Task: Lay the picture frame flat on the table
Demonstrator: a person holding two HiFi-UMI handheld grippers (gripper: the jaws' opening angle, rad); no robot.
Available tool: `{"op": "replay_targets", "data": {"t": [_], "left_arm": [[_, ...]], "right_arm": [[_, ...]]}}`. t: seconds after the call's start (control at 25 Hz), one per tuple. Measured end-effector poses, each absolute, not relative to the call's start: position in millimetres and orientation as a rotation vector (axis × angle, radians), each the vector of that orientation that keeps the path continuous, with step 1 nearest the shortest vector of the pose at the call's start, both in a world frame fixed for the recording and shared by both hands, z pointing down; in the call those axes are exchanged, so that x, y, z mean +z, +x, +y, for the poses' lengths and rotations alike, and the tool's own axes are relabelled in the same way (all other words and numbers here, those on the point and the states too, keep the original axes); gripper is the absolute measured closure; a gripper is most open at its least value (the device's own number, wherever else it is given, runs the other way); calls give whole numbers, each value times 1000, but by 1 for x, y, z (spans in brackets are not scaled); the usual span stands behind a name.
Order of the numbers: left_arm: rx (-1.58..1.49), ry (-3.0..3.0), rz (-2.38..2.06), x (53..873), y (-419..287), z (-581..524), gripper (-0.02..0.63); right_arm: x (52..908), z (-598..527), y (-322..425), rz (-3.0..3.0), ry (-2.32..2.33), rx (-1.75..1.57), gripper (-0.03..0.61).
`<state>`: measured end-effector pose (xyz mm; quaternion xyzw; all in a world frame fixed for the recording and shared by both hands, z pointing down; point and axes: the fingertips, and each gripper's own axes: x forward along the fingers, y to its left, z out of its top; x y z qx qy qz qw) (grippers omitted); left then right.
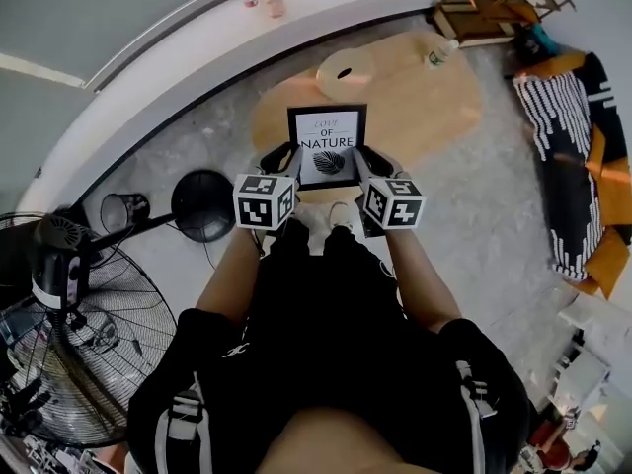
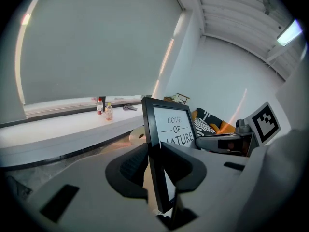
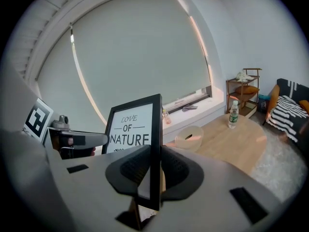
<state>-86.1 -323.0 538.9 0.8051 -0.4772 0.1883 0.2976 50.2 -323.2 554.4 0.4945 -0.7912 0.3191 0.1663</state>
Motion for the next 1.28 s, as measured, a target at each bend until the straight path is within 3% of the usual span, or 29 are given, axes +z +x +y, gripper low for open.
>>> {"op": "replay_targets", "data": {"t": [1.28], "left_arm": [[793,1702,-917,897,-65,-288,515]], "right_arm": [[911,-280,71,-1726,1080,1335,492]]}}
